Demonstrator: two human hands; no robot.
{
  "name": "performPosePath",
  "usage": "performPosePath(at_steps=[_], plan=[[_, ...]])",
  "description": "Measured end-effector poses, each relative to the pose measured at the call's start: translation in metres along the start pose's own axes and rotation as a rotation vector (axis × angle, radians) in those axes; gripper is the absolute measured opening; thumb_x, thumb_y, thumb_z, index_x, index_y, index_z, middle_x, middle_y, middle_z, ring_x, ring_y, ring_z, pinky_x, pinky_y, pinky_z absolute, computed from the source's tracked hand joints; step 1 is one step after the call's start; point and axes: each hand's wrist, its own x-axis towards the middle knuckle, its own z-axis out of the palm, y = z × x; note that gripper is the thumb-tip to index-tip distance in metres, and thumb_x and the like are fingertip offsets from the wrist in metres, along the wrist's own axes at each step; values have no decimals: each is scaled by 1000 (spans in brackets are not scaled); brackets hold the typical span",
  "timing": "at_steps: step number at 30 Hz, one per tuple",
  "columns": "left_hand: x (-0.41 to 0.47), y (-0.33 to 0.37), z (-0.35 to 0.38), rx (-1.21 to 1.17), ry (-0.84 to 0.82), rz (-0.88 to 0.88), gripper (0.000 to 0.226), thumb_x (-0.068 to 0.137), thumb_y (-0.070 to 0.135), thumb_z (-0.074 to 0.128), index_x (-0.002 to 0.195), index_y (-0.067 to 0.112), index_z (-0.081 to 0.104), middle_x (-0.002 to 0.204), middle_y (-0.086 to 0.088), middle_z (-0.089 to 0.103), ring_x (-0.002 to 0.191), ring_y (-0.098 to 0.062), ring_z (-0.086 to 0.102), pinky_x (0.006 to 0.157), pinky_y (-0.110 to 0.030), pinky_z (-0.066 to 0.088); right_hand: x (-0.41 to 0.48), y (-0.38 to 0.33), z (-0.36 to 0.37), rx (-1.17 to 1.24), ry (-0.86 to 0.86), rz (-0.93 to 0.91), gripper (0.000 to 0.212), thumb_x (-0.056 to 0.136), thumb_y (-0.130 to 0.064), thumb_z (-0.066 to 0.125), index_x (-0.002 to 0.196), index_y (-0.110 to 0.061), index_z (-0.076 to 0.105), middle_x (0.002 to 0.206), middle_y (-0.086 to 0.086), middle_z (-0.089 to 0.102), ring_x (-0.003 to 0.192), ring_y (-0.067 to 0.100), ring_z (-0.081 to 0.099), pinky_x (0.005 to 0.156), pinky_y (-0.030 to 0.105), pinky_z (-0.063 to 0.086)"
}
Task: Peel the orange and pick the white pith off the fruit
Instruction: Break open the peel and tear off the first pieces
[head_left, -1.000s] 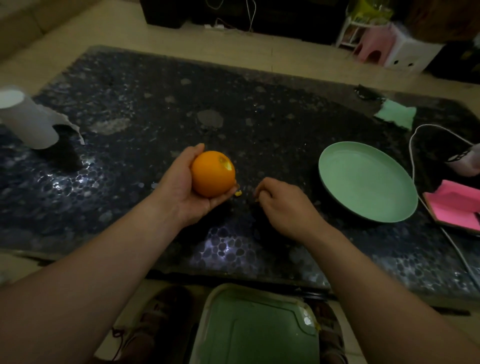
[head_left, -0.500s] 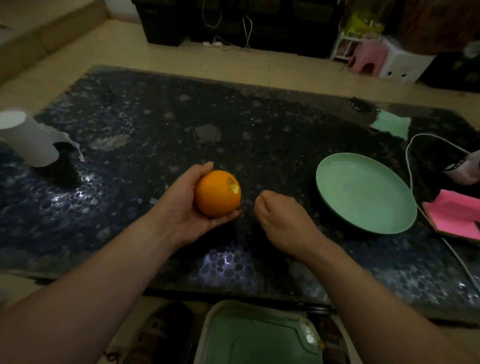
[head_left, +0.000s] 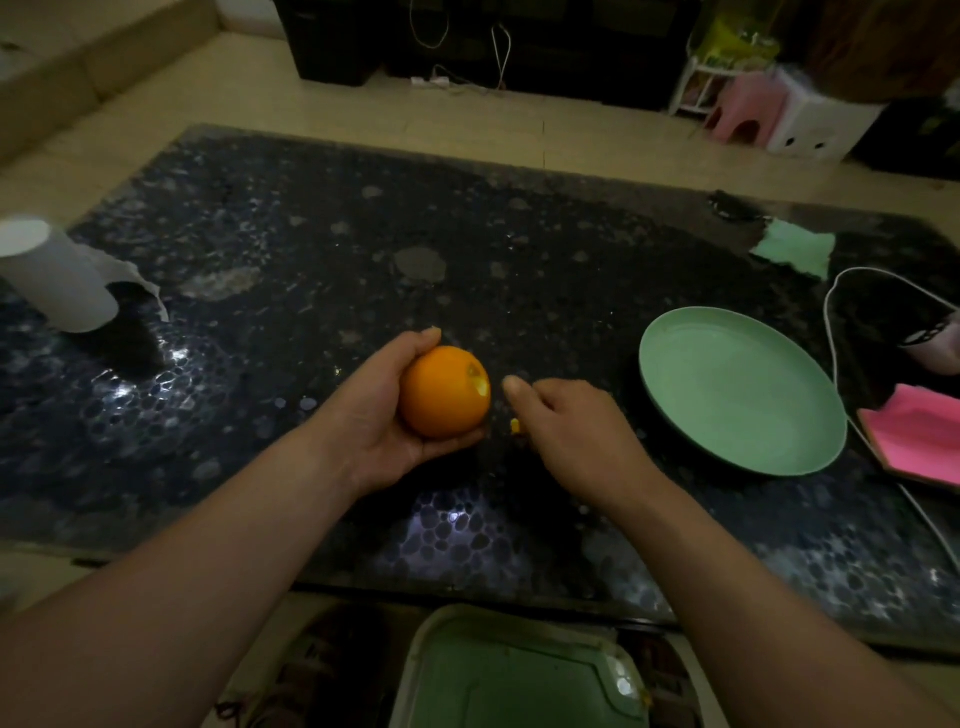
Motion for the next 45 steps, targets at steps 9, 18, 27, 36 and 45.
performPosePath(at_steps=[9,18,27,36,45], plan=[[-10,-1,1,201,-61,-30,47,95,43,72,134,19,62,128,-20,72,102,-39,77,85,-55,64,-1,0,-12,302,-185,-87,16,103,-43,63,117,-36,69,99,-8,75,87,8,74,80,39,64],[-17,-8,16,465,44,118,43,95,55,67,121,22,67,116,-12,74,88,-27,76,64,-39,61,-10,-7,-8,127,-127,-129,8,100,-33,60,103,-25,63,81,-1,74,71,14,71,70,47,61],[-17,-11,19,465,75,139,39,98,54,63,117,20,66,110,-11,73,82,-25,73,64,-38,61,-13,-8,4,218,-50,-100,4,97,-27,62,95,-23,62,76,2,71,67,18,70,63,43,57],[-17,-2,11,381,26,63,53,89,64,71,122,24,67,114,-13,78,87,-29,77,60,-37,60,-13,-7,-7,258,-189,-123,19,111,-38,48,108,-23,60,83,-2,72,67,4,68,58,18,50],[-21,-18,21,481,105,166,35,98,55,63,105,21,66,96,-8,71,70,-22,71,56,-34,58,-13,-3,5,75,-77,-160,10,100,-28,54,92,-22,56,76,-2,65,60,7,61,47,22,43]])
